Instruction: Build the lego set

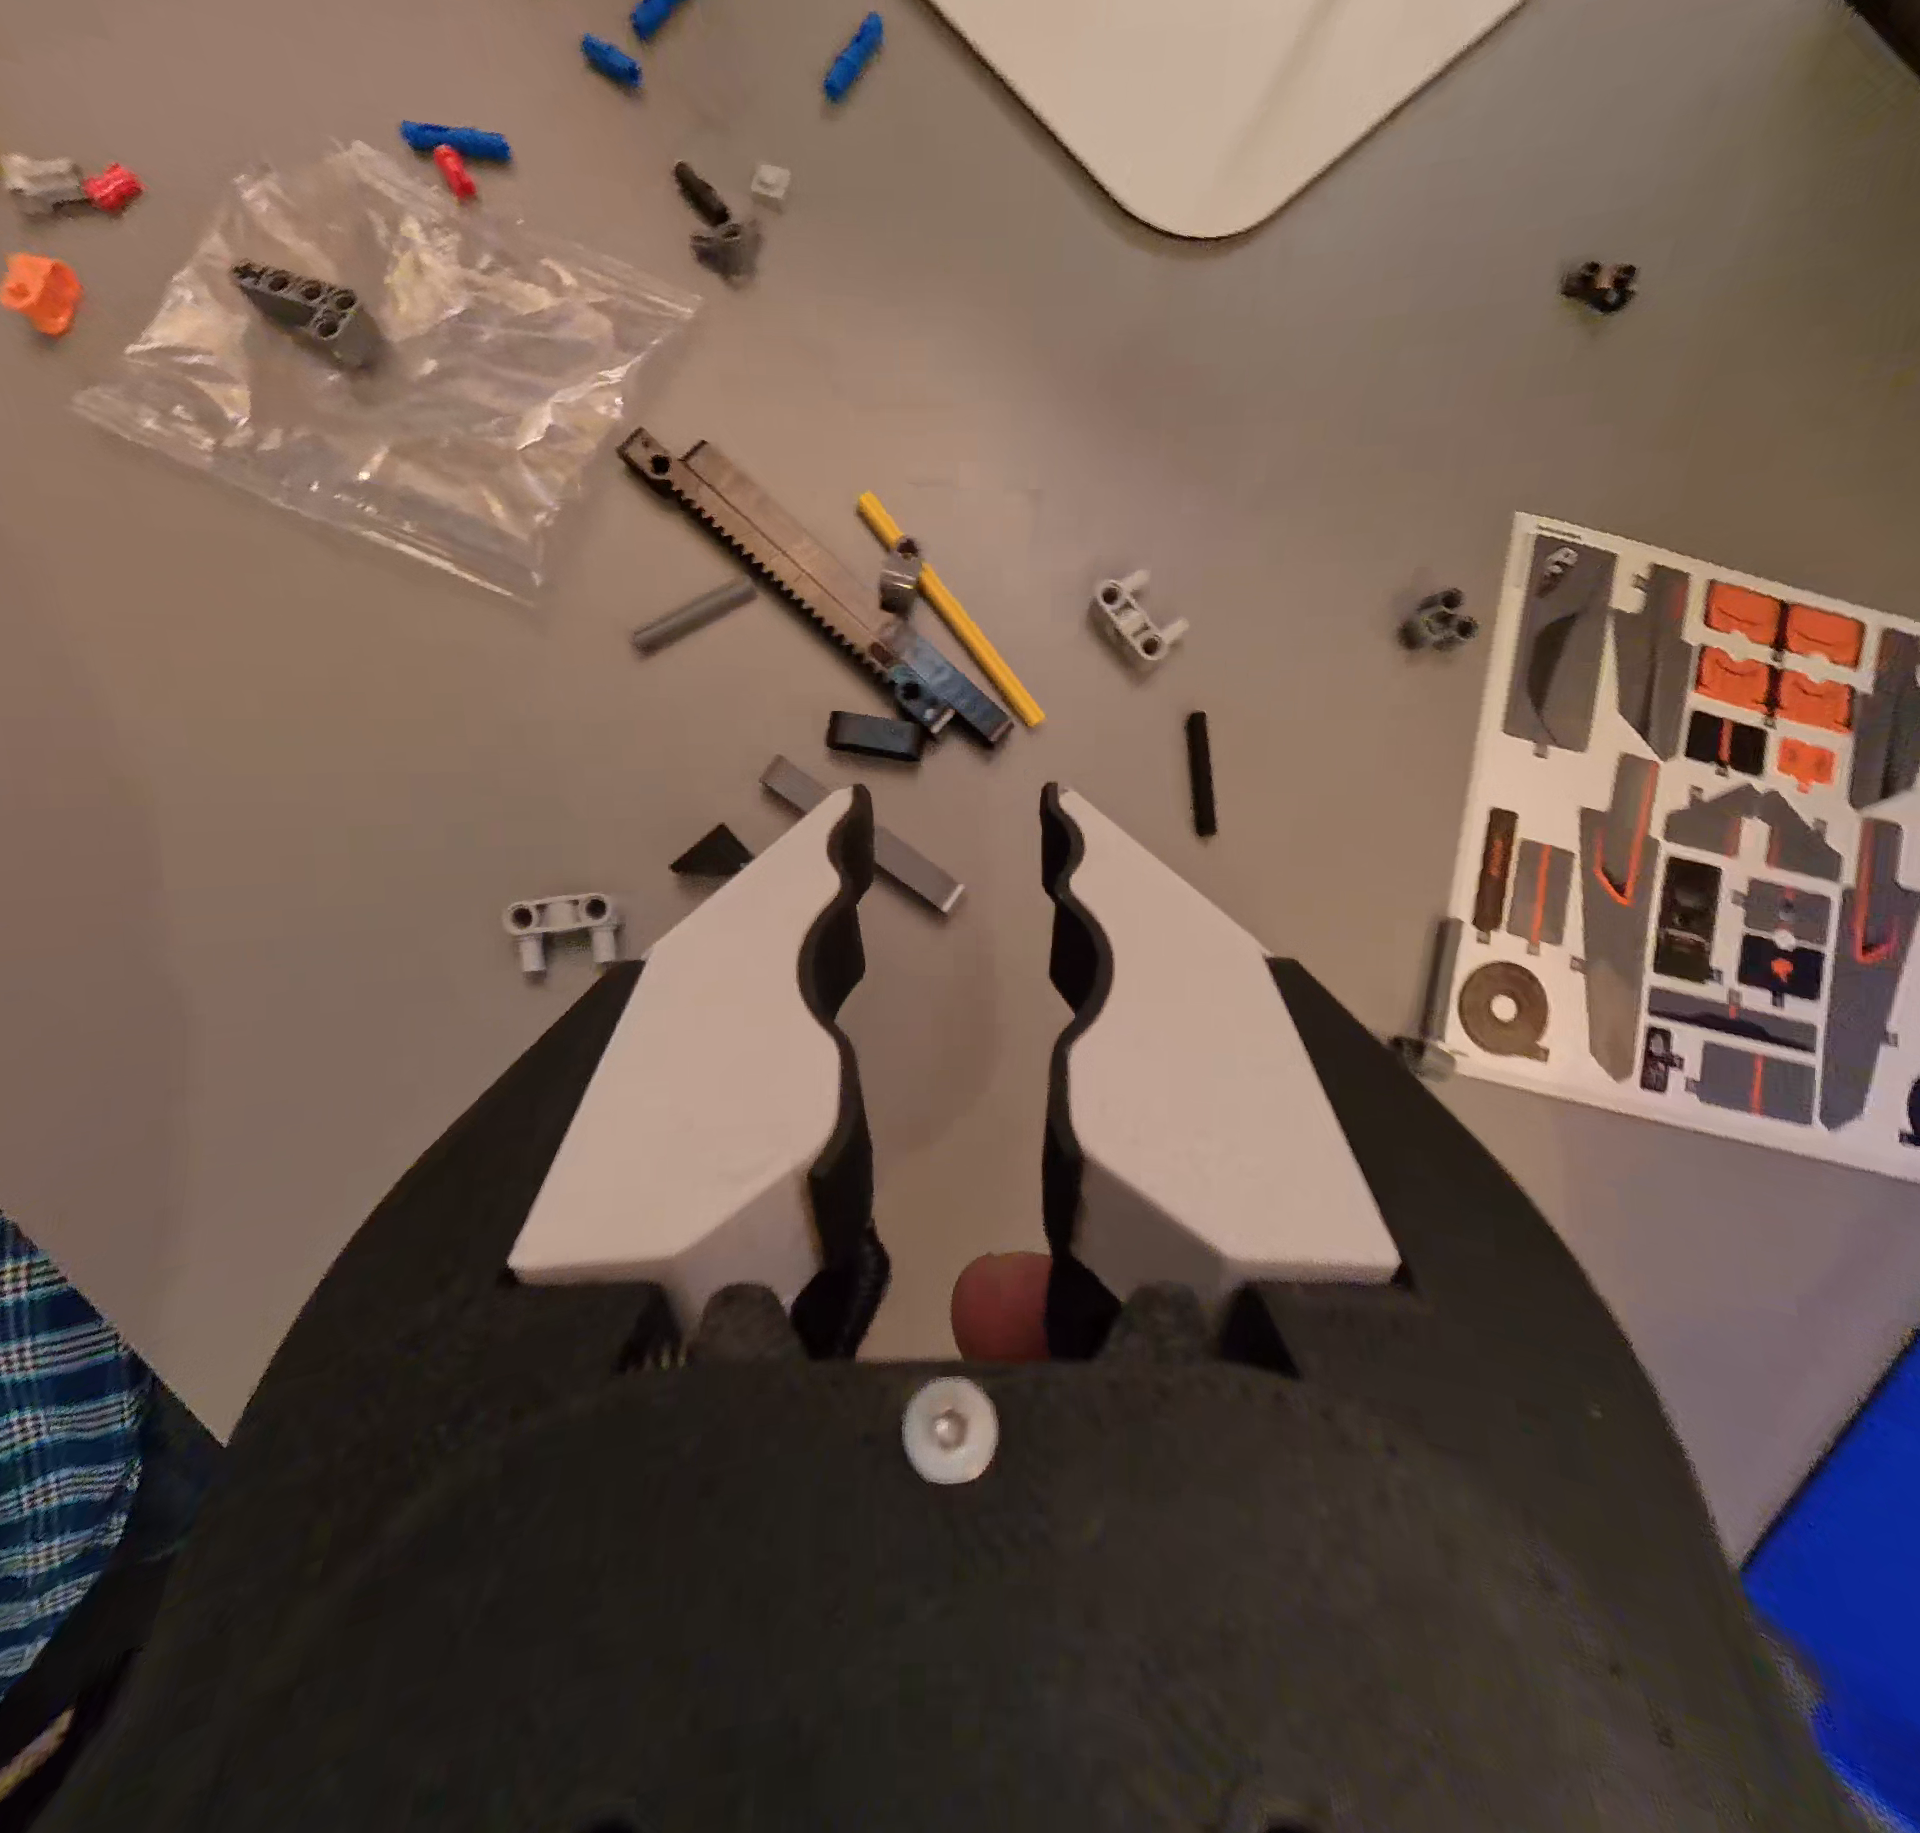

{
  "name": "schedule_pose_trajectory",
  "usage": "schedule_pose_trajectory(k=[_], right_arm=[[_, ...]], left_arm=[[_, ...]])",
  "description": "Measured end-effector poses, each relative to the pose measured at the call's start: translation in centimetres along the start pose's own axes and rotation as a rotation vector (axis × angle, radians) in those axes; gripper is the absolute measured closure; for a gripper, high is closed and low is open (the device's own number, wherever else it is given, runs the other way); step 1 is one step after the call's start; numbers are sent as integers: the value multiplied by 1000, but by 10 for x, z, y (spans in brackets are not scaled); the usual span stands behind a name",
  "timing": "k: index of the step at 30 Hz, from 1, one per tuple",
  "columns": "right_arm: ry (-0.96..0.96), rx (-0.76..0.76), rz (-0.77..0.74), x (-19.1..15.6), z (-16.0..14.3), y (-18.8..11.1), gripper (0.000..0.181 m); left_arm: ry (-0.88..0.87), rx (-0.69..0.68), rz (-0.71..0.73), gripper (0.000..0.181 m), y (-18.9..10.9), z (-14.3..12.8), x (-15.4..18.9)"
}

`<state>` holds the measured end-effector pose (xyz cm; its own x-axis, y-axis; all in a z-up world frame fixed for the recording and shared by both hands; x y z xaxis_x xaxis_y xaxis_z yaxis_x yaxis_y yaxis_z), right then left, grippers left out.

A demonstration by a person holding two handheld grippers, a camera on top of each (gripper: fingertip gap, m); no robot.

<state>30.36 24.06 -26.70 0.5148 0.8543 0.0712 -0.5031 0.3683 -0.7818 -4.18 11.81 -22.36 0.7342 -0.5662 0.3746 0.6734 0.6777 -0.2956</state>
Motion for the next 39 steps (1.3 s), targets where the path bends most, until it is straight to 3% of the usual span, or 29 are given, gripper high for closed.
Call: schedule_pose_trajectory(k=[8, 15, 20, 26, 32, 39], right_arm=[[120, 92, -68, 29, 4, -18, 150], [95, 145, -33, 16, 18, -27, 142], [52, 189, 84, -27, 52, -26, 137], [-100, 214, 246, -107, 90, -12, 140], [-306, 99, 413, -179, 84, 23, 142], [-537, -16, 594, -235, 61, 44, 150]], left_arm=[[-12, 8, 17, 180, 0, 1, -7], [-44, 41, 6, 180, -4, 5, -8], [2, 46, 10, 179, -3, 8, -2], [46, 47, 5, 179, -4, 8, 5], [50, 49, 41, 179, -17, 2, 5], [23, 61, 86, 179, -45, -11, 0]])
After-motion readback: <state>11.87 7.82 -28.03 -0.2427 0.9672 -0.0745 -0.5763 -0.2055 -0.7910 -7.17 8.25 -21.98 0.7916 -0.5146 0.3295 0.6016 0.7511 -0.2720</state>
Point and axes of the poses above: each gripper's, where its closed fingertips meet, y out along the fingers, z out of its top, x = y × z across the jaws, the point moved 2 cm from there along -y, back along the fingers, and after that the axes turned 1 degree about y, right-handed, at the moved point
